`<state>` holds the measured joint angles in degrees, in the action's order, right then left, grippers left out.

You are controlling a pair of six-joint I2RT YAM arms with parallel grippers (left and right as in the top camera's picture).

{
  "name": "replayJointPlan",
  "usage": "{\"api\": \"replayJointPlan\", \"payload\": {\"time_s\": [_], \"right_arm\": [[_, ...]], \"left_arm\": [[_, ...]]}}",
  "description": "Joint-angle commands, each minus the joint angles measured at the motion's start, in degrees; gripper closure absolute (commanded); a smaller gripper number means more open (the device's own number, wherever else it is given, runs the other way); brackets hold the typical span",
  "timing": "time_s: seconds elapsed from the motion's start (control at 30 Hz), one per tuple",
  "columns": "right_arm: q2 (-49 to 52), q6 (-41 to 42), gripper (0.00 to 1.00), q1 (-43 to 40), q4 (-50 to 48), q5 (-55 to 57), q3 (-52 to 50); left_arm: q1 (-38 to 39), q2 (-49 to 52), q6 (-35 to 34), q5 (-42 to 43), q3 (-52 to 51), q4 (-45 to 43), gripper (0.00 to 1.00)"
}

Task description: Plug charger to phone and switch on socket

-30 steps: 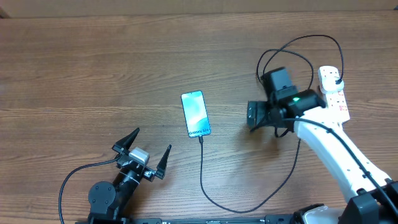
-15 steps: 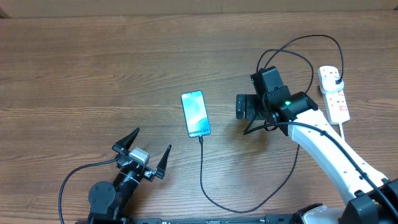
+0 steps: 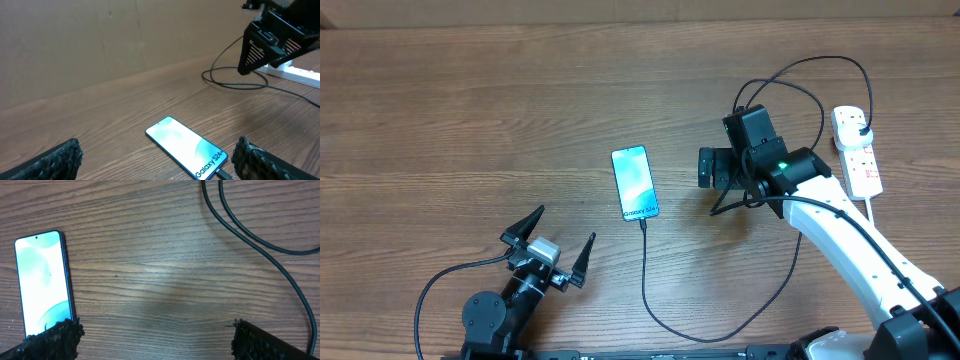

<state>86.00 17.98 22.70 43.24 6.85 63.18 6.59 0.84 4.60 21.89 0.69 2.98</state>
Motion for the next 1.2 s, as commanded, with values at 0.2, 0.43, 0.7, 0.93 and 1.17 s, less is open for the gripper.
{"api": "replayJointPlan", "payload": {"time_s": [0.2, 0.43, 0.7, 0.93, 1.17], "right_arm": [[-1.29, -0.24, 0.0, 0.07, -2.45, 0.42, -0.24], [-3.69, -0.24, 0.0, 0.07, -3.26, 0.42, -0.42], [-10.91, -0.26, 0.0, 0.07, -11.58, 0.44, -10.82], [-17.73, -0.24, 0.0, 0.07, -18.49, 0.42, -21.09], [-28.0, -0.26, 0.0, 0.07, -27.85, 0.44, -32.44]], "left_arm": [[-0.15, -0.63, -0.35, 0.24, -0.42, -0.26, 0.0], [-0.15, -0.63, -0.35, 0.24, -0.42, -0.28, 0.0], [-0.15, -0.63, -0.35, 0.24, -0.42, -0.26, 0.0], [-0.15, -0.63, -0.35, 0.24, -0.42, -0.26, 0.0], [-0.15, -0.63, -0.35, 0.24, -0.42, -0.26, 0.0]]}}
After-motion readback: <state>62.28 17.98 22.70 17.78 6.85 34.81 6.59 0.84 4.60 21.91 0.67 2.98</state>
